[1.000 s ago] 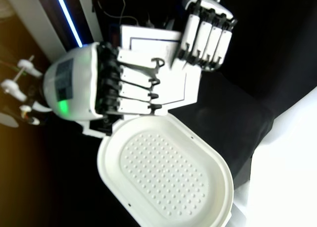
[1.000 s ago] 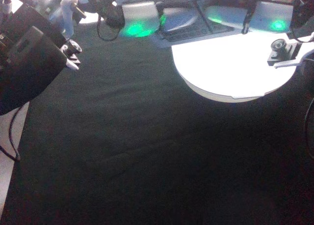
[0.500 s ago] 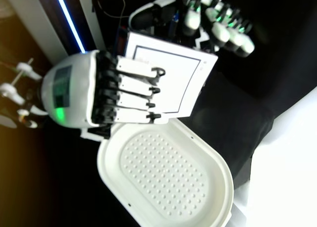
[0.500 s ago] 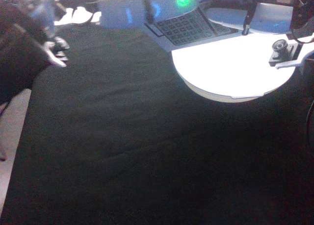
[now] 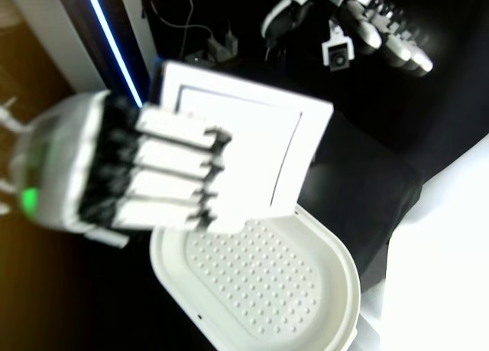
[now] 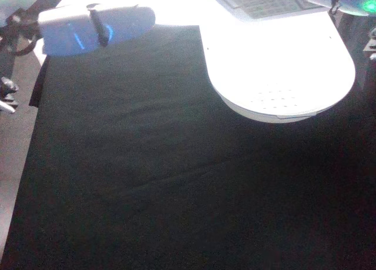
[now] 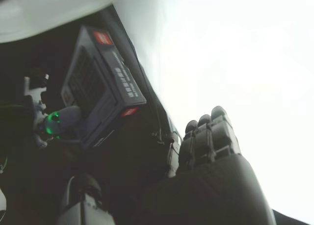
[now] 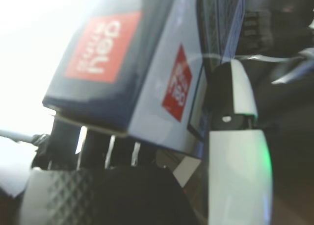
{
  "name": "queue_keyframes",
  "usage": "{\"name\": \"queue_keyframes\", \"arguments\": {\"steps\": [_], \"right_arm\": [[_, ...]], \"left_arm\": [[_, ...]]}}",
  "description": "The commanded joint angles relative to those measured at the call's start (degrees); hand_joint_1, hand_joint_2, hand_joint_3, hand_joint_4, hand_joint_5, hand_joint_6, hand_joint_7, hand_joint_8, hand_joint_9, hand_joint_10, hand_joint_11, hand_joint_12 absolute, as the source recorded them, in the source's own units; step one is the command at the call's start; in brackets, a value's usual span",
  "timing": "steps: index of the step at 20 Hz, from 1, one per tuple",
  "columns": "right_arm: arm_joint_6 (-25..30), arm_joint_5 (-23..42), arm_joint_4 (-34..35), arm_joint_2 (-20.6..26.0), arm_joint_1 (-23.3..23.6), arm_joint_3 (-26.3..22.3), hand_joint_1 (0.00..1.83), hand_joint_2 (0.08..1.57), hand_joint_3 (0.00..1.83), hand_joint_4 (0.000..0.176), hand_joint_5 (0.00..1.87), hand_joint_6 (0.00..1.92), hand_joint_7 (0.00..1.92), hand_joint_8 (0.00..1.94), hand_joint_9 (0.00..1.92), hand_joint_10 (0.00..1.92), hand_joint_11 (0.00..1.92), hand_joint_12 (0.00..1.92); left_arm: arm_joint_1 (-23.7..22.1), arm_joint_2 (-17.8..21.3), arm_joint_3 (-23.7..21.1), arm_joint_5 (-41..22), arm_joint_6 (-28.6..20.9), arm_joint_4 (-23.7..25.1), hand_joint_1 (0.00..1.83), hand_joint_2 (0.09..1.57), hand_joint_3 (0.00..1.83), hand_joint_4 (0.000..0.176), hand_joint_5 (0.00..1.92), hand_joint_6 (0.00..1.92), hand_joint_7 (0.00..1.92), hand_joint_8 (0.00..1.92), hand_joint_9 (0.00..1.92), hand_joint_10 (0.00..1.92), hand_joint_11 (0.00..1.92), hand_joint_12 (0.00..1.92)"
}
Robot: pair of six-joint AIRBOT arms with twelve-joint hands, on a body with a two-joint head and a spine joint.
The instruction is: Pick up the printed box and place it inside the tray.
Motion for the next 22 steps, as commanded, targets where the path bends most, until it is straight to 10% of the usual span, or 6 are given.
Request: {"name": "queue_keyframes", "arguments": {"steps": [1, 2, 4, 10, 12, 22], "right_arm": [[-0.7, 6.9, 1.2, 0.7, 0.9, 0.2, 1.17, 1.07, 0.00, 0.000, 1.06, 0.85, 1.24, 0.59, 1.20, 1.04, 1.02, 1.64], [-0.7, 6.9, 1.4, 0.7, 1.0, 0.7, 1.17, 1.07, 0.00, 0.000, 1.07, 0.83, 1.26, 0.60, 1.24, 1.06, 1.07, 1.66], [-0.7, 6.9, 1.8, 0.7, 1.1, 2.2, 1.17, 1.08, 0.00, 0.000, 1.05, 0.86, 1.23, 0.82, 1.28, 1.33, 1.19, 1.80], [-0.7, 6.7, 5.1, -2.7, 1.1, 7.4, 1.18, 1.07, 0.00, 0.000, 1.06, 0.84, 1.20, 1.72, 1.44, 1.88, 1.46, 1.92], [-0.7, 6.2, 6.1, -2.9, 1.1, 8.4, 1.15, 1.12, 0.00, 0.000, 0.97, 0.99, 1.16, 0.79, 1.24, 1.06, 1.11, 1.49], [-0.7, 4.7, 7.2, -6.9, 1.1, 11.9, 1.26, 1.09, 0.00, 0.000, 0.91, 0.98, 1.17, 0.84, 1.22, 0.82, 1.04, 1.36]], "left_arm": [[-0.1, 0.6, -0.3, -8.9, -0.4, -1.0, 0.13, 0.92, 0.00, 0.171, 0.00, 0.00, 0.00, 0.00, 0.00, 0.00, 0.00, 0.00], [0.8, 0.6, -0.5, -9.7, -0.4, -1.5, 0.17, 0.92, 0.00, 0.175, 0.00, 0.00, 0.00, 0.00, 0.00, 0.00, 0.00, 0.00], [3.1, 0.7, -1.0, -12.2, -0.5, -3.0, 0.16, 0.90, 0.00, 0.117, 0.00, 0.00, 0.00, 0.00, 0.00, 0.00, 0.00, 0.00], [10.3, 2.2, -2.1, -18.3, -3.5, -6.9, 0.20, 0.83, 0.00, 0.176, 0.00, 0.00, 0.00, 0.00, 0.00, 0.00, 0.00, 0.00], [11.7, 2.4, -2.6, -19.8, -3.5, -7.8, 0.21, 0.84, 0.00, 0.176, 0.00, 0.00, 0.00, 0.00, 0.00, 0.00, 0.00, 0.00], [13.5, 3.1, -3.6, -20.0, -4.2, -7.8, 0.14, 0.87, 0.00, 0.176, 0.00, 0.00, 0.00, 0.00, 0.00, 0.00, 0.00, 0.00]]}}
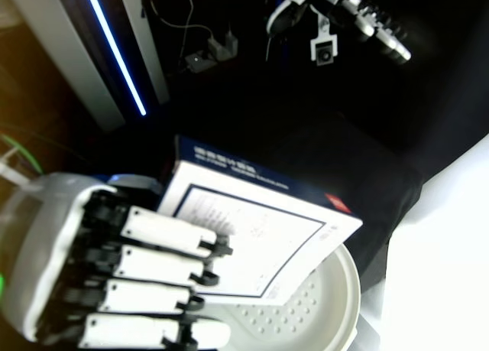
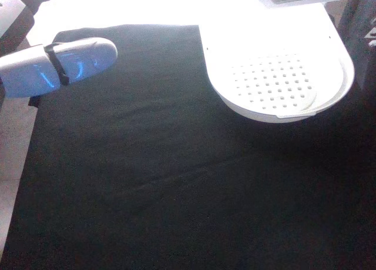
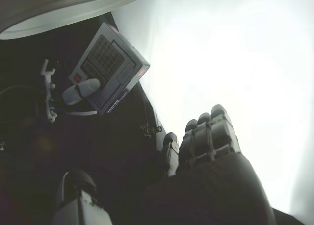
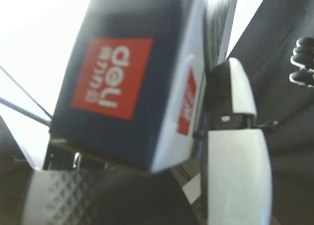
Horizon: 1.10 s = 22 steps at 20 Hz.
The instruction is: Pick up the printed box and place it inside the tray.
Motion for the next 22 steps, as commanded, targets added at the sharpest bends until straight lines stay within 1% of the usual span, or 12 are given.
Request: {"name": "queue_keyframes", "arguments": {"steps": [1, 4, 6, 9, 10, 12, 13, 14, 15, 16, 18, 22], "right_arm": [[0.3, 6.9, 0.4, 0.2, 0.8, 0.5, 1.26, 1.10, 0.00, 0.000, 0.89, 1.00, 1.15, 0.87, 1.22, 0.80, 1.05, 1.31], [0.3, 7.0, 0.5, -0.3, 0.8, 0.6, 1.27, 1.10, 0.00, 0.000, 0.92, 0.90, 1.12, 0.98, 1.24, 0.90, 1.09, 1.34], [0.3, 7.0, 0.6, -0.7, 0.8, 0.6, 1.15, 1.13, 0.00, 0.000, 0.94, 1.04, 1.18, 0.87, 1.25, 1.04, 1.14, 1.38], [0.3, 7.0, 0.6, -0.9, 0.8, 0.6, 1.16, 1.12, 0.00, 0.000, 0.97, 1.00, 1.18, 1.07, 1.24, 1.30, 1.16, 1.57], [0.3, 7.0, 0.7, -1.0, 0.8, 0.7, 1.15, 1.12, 0.00, 0.000, 0.96, 1.01, 1.16, 1.01, 1.22, 1.22, 1.14, 1.51], [0.4, 7.0, 0.8, -1.1, 0.8, 0.7, 1.25, 1.10, 0.00, 0.000, 0.84, 1.16, 1.19, 0.69, 1.15, 0.44, 0.93, 1.08], [0.4, 7.0, 0.8, -1.2, 0.8, 0.7, 1.00, 0.91, 0.00, 0.003, 0.42, 0.41, 0.76, 0.25, 0.86, 0.16, 0.61, 0.90], [0.5, 6.9, 0.8, -1.3, 0.8, 0.7, 0.91, 0.79, 0.00, 0.090, 0.22, 0.11, 0.57, 0.07, 0.69, 0.04, 0.38, 0.80], [0.6, 6.9, 0.8, -1.3, 0.8, 0.7, 0.82, 0.71, 0.00, 0.159, 0.04, 0.02, 0.22, 0.02, 0.30, 0.01, 0.08, 0.69], [1.2, 6.9, 0.8, -1.2, 0.8, 0.7, 0.74, 0.64, 0.00, 0.173, 0.01, 0.00, 0.11, 0.01, 0.19, 0.00, 0.01, 0.57], [1.9, 6.8, 0.7, -1.2, 0.7, 0.7, 0.69, 0.62, 0.00, 0.176, 0.00, 0.00, 0.00, 0.00, 0.01, 0.00, 0.00, 0.15], [2.6, 6.6, 0.7, -1.2, 0.7, 0.3, 0.67, 0.59, 0.00, 0.176, 0.00, 0.00, 0.00, 0.00, 0.00, 0.00, 0.00, 0.01]], "left_arm": [[-0.2, 0.6, 0.0, -7.3, -0.6, -0.2, 0.12, 0.88, 0.00, 0.176, 0.00, 0.00, 0.00, 0.00, 0.00, 0.00, 0.00, 0.00], [-0.2, 0.5, -0.1, -7.4, -0.8, -0.2, 0.14, 0.87, 0.00, 0.176, 0.00, 0.00, 0.00, 0.00, 0.00, 0.00, 0.00, 0.00], [-0.2, 0.4, -0.1, -7.4, -0.8, -0.2, 0.12, 0.88, 0.00, 0.176, 0.00, 0.00, 0.00, 0.00, 0.00, 0.00, 0.00, 0.00], [-0.2, 0.3, -0.1, -7.4, -0.8, -0.2, 0.12, 0.87, 0.00, 0.176, 0.00, 0.00, 0.00, 0.00, 0.00, 0.00, 0.00, 0.00], [-0.2, 0.3, -0.1, -7.4, -0.8, -0.2, 0.12, 0.87, 0.00, 0.176, 0.00, 0.00, 0.00, 0.00, 0.00, 0.00, 0.00, 0.00], [-0.2, 0.2, -0.1, -7.4, -0.8, -0.2, 0.12, 0.88, 0.00, 0.176, 0.00, 0.00, 0.00, 0.00, 0.00, 0.00, 0.00, 0.00], [-0.2, 0.2, -0.1, -7.4, -0.8, -0.2, 0.14, 0.87, 0.00, 0.176, 0.00, 0.00, 0.00, 0.00, 0.00, 0.00, 0.00, 0.00], [-0.2, 0.1, -0.1, -7.4, -0.8, -0.2, 0.17, 0.85, 0.00, 0.176, 0.00, 0.00, 0.00, 0.00, 0.00, 0.00, 0.00, 0.00], [-0.1, 0.1, -0.1, -7.3, -0.8, -0.2, 0.17, 0.85, 0.00, 0.176, 0.00, 0.00, 0.00, 0.00, 0.00, 0.00, 0.00, 0.00], [-0.1, 0.0, -0.1, -7.3, -0.8, -0.2, 0.18, 0.85, 0.00, 0.176, 0.00, 0.00, 0.00, 0.00, 0.00, 0.00, 0.00, 0.00], [0.0, 0.0, -0.1, -6.8, -0.8, -0.2, 0.16, 0.85, 0.00, 0.176, 0.00, 0.00, 0.00, 0.00, 0.00, 0.00, 0.00, 0.00], [0.4, -0.1, -0.1, -6.8, -0.8, -0.5, 0.14, 0.86, 0.00, 0.176, 0.00, 0.00, 0.00, 0.00, 0.00, 0.00, 0.00, 0.00]]}}
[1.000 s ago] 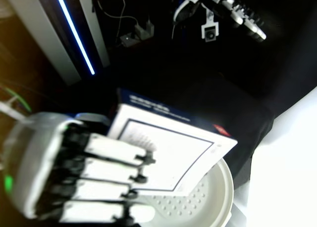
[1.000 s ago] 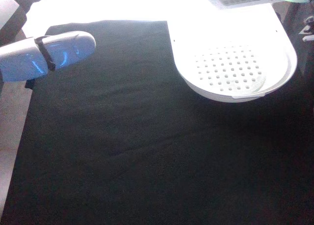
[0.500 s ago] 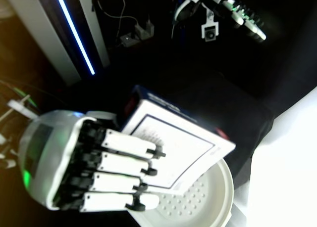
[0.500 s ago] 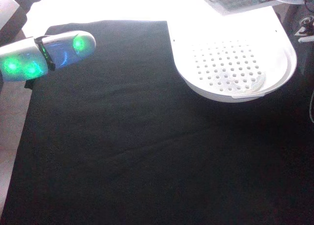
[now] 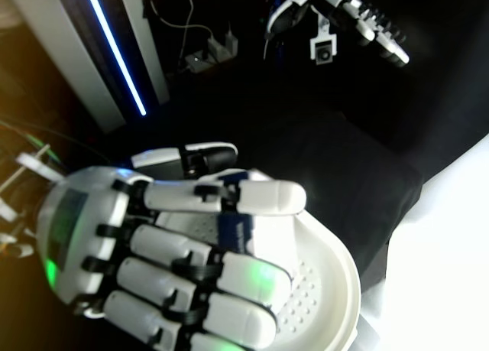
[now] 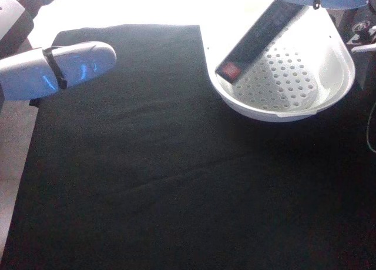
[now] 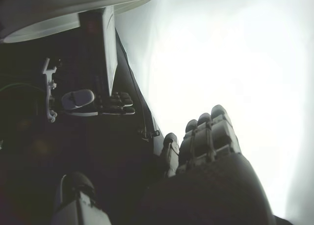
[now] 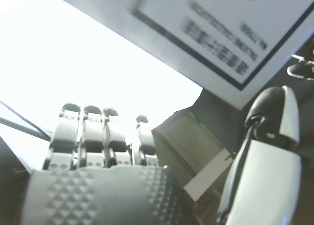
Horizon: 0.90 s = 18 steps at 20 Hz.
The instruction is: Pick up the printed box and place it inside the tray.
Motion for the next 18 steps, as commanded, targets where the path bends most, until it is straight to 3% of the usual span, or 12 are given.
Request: {"name": "queue_keyframes", "arguments": {"steps": [1, 6, 7, 8, 10, 17, 18], "right_arm": [[0.4, 6.4, 0.4, 0.6, 0.7, 0.0, 0.66, 0.60, 0.00, 0.176, 0.00, 0.00, 0.00, 0.00, 0.00, 0.00, 0.00, 0.00], [0.4, 6.1, -0.2, 0.9, 0.7, -0.8, 0.64, 0.57, 0.00, 0.176, 0.00, 0.00, 0.00, 0.00, 0.00, 0.00, 0.04, 0.02], [0.4, 5.9, -0.4, 1.3, 0.7, -1.0, 0.65, 0.59, 0.00, 0.176, 0.00, 0.00, 0.00, 0.00, 0.00, 0.00, 0.02, 0.35], [0.4, 5.8, -0.4, 1.5, 0.7, -1.1, 0.65, 0.59, 0.00, 0.176, 0.00, 0.00, 0.00, 0.00, 0.00, 0.00, 0.02, 0.35], [0.4, 5.6, -0.7, 1.9, 0.7, -1.3, 0.65, 0.59, 0.00, 0.176, 0.00, 0.00, 0.00, 0.00, 0.00, 0.00, 0.00, 0.03], [0.4, 5.2, -1.4, 3.9, 0.8, -3.2, 0.69, 0.62, 0.01, 0.176, 0.00, 0.00, 0.00, 0.00, 0.00, 0.00, 0.00, 0.00], [0.4, 5.2, -1.4, 4.6, 0.8, -3.9, 0.71, 0.67, 0.00, 0.176, 0.00, 0.00, 0.00, 0.00, 0.03, 0.01, 0.01, 0.42]], "left_arm": [[-0.2, -0.1, -0.1, -6.8, -0.3, -0.4, 0.15, 0.85, 0.00, 0.176, 0.00, 0.00, 0.00, 0.00, 0.00, 0.00, 0.00, 0.00], [0.1, -0.3, 0.0, -6.7, -0.3, -0.8, 0.07, 0.93, 0.02, 0.176, 0.00, 0.00, 0.00, 0.00, 0.00, 0.00, 0.00, 0.00], [0.2, -0.4, 0.1, -6.7, -0.3, -1.0, 0.07, 0.94, 0.02, 0.176, 0.00, 0.00, 0.00, 0.00, 0.00, 0.00, 0.00, 0.00], [0.3, -0.4, 0.1, -6.7, -0.3, -1.1, 0.07, 0.94, 0.02, 0.176, 0.00, 0.00, 0.00, 0.00, 0.00, 0.00, 0.00, 0.00], [0.6, -0.6, 0.1, -6.7, -0.3, -1.4, 0.11, 0.92, 0.01, 0.176, 0.00, 0.00, 0.00, 0.00, 0.00, 0.00, 0.00, 0.00], [1.2, -1.0, 0.2, -6.7, -0.3, -2.0, 0.06, 0.92, 0.01, 0.176, 0.00, 0.00, 0.00, 0.00, 0.00, 0.00, 0.00, 0.00], [1.3, -1.3, 0.4, -6.7, -0.3, -2.1, 0.09, 0.93, 0.02, 0.176, 0.00, 0.00, 0.00, 0.00, 0.00, 0.00, 0.00, 0.00]]}}
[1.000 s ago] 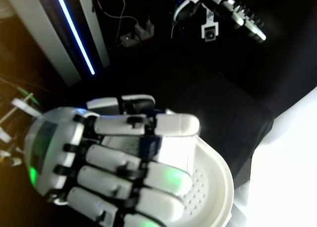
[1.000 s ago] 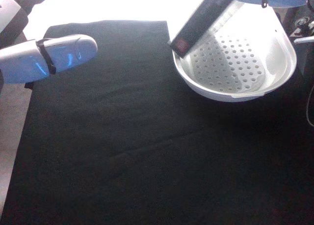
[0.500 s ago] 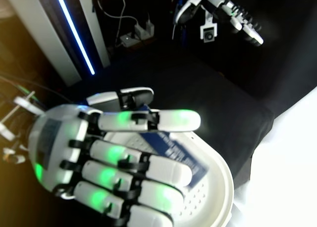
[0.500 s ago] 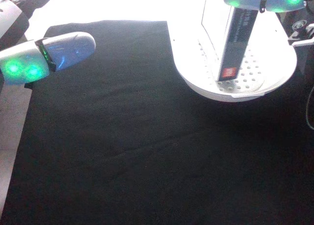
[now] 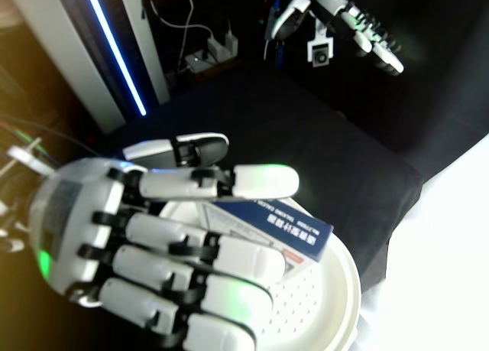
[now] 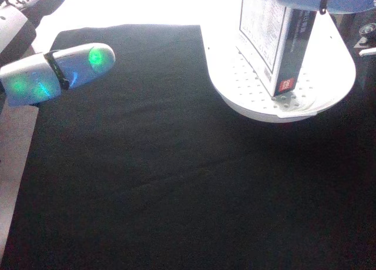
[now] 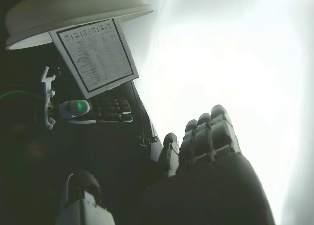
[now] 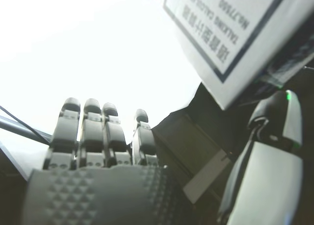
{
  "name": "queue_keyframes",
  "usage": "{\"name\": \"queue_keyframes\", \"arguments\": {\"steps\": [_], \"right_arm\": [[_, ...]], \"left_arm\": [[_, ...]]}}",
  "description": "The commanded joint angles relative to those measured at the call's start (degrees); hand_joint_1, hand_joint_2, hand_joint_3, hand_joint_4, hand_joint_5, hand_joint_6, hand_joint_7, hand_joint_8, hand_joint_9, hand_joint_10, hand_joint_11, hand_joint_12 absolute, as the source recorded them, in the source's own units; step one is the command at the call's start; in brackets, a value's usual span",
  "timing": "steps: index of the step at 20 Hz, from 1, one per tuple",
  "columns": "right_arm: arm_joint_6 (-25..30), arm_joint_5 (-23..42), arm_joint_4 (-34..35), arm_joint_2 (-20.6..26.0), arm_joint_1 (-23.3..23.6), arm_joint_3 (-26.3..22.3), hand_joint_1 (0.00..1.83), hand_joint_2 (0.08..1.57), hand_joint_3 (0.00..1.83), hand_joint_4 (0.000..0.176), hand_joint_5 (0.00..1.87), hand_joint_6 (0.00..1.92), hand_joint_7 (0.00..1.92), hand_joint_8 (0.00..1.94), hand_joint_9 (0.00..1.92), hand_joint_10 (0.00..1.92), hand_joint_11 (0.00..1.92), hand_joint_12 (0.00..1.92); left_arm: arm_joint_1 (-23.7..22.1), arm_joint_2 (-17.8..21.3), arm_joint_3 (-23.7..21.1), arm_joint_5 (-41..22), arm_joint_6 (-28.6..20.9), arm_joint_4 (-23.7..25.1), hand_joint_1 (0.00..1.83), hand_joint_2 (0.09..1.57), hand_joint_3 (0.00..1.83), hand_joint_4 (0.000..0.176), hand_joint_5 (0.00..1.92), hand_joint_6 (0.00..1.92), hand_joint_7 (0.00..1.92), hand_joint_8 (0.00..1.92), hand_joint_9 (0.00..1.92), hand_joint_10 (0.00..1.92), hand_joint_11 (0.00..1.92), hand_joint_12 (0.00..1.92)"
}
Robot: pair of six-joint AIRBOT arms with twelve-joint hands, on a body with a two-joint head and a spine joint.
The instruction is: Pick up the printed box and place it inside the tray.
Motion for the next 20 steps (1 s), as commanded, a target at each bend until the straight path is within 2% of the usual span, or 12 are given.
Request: {"name": "queue_keyframes", "arguments": {"steps": [1, 4, 6, 8, 9, 10, 11, 12, 13, 14, 17, 20], "right_arm": [[0.4, 6.5, 0.8, 1.2, 0.8, -0.2, 0.71, 0.67, 0.00, 0.176, 0.00, 0.00, 0.00, 0.00, 0.03, 0.01, 0.01, 0.42], [0.4, 6.5, 0.0, 2.4, 0.8, -1.9, 0.71, 0.68, 0.00, 0.176, 0.00, 0.00, 0.00, 0.00, 0.00, 0.00, 0.00, 0.57], [0.4, 6.6, -0.8, 3.5, 0.8, -3.8, 0.72, 0.67, 0.00, 0.176, 0.00, 0.00, 0.00, 0.00, 0.00, 0.00, 0.00, 0.07], [0.4, 6.7, -1.4, 3.7, 0.8, -4.9, 0.70, 0.69, 0.01, 0.176, 0.00, 0.00, 0.00, 0.00, 0.00, 0.00, 0.00, 0.01], [0.4, 7.1, -2.3, 3.7, 0.8, -5.7, 0.70, 0.68, 0.00, 0.176, 0.00, 0.00, 0.00, 0.00, 0.00, 0.00, 0.07, 0.04], [0.4, 7.4, -3.1, 3.7, 0.8, -6.6, 0.67, 0.64, 0.02, 0.176, 0.00, 0.00, 0.00, 0.00, 0.00, 0.00, 0.01, 0.40], [0.4, 7.8, -3.7, 3.7, 0.7, -7.3, 0.69, 0.63, 0.02, 0.176, 0.00, 0.00, 0.00, 0.00, 0.00, 0.00, 0.00, 0.47], [0.4, 8.4, -4.2, 3.9, 0.7, -8.1, 0.71, 0.66, 0.02, 0.176, 0.00, 0.00, 0.00, 0.00, 0.00, 0.00, 0.00, 0.40], [0.4, 9.3, -4.7, 4.6, 0.7, -8.9, 0.71, 0.64, 0.00, 0.176, 0.00, 0.00, 0.00, 0.00, 0.05, 0.01, 0.00, 0.77], [0.4, 10.2, -5.0, 4.9, 0.1, -9.7, 0.69, 0.64, 0.00, 0.176, 0.00, 0.00, 0.00, 0.00, 0.02, 0.00, 0.00, 0.84], [0.4, 13.7, -5.1, 5.8, -2.4, -12.0, 0.63, 0.61, 0.00, 0.176, 0.00, 0.00, 0.00, 0.00, 0.00, 0.00, 0.00, 0.41], [0.4, 16.6, -5.1, 6.4, -4.3, -13.8, 0.65, 0.69, 0.01, 0.176, 0.00, 0.00, 0.00, 0.00, 0.00, 0.00, 0.00, 0.71]], "left_arm": [[-0.4, -0.4, 0.4, -7.0, -0.3, -0.4, 0.09, 0.93, 0.02, 0.176, 0.00, 0.00, 0.00, 0.00, 0.00, 0.00, 0.00, 0.00], [-0.3, -0.9, 0.6, -7.7, -0.3, -0.4, 0.07, 0.94, 0.02, 0.176, 0.00, 0.00, 0.00, 0.00, 0.00, 0.00, 0.00, 0.00], [-0.3, -0.8, 0.5, -9.0, -0.3, -0.4, 0.05, 0.97, 0.03, 0.176, 0.00, 0.00, 0.00, 0.00, 0.00, 0.00, 0.00, 0.00], [-0.2, -0.7, 0.4, -10.0, -0.3, -0.4, 0.07, 0.95, 0.02, 0.176, 0.00, 0.00, 0.00, 0.00, 0.00, 0.00, 0.00, 0.00], [-0.1, -0.5, 0.2, -10.8, -0.3, -0.4, 0.08, 0.95, 0.01, 0.175, 0.00, 0.00, 0.00, 0.00, 0.00, 0.00, 0.00, 0.00], [0.3, -0.2, -0.2, -12.0, -0.3, -0.4, 0.12, 0.93, 0.00, 0.171, 0.00, 0.00, 0.00, 0.00, 0.00, 0.00, 0.00, 0.00], [0.5, 0.1, -0.5, -13.0, -0.3, -0.4, 0.12, 0.92, 0.00, 0.175, 0.00, 0.00, 0.00, 0.00, 0.00, 0.00, 0.00, 0.00], [0.7, 0.3, -0.8, -13.9, -0.3, -0.4, 0.13, 0.91, 0.00, 0.176, 0.00, 0.00, 0.00, 0.00, 0.00, 0.00, 0.00, 0.00], [0.8, 0.6, -1.0, -14.7, -0.2, -0.4, 0.17, 0.92, 0.00, 0.165, 0.00, 0.00, 0.00, 0.00, 0.00, 0.00, 0.00, 0.00], [1.0, 0.9, -1.3, -15.4, -0.1, -0.4, 0.18, 0.92, 0.00, 0.172, 0.00, 0.00, 0.00, 0.00, 0.00, 0.00, 0.00, 0.00], [1.5, 1.6, -2.5, -17.5, 0.8, -0.4, 0.26, 0.88, 0.00, 0.176, 0.00, 0.00, 0.00, 0.00, 0.00, 0.00, 0.00, 0.00], [1.5, 2.1, -3.0, -18.7, 0.9, 0.7, 0.25, 0.89, 0.00, 0.161, 0.00, 0.00, 0.00, 0.00, 0.00, 0.00, 0.00, 0.00]]}}
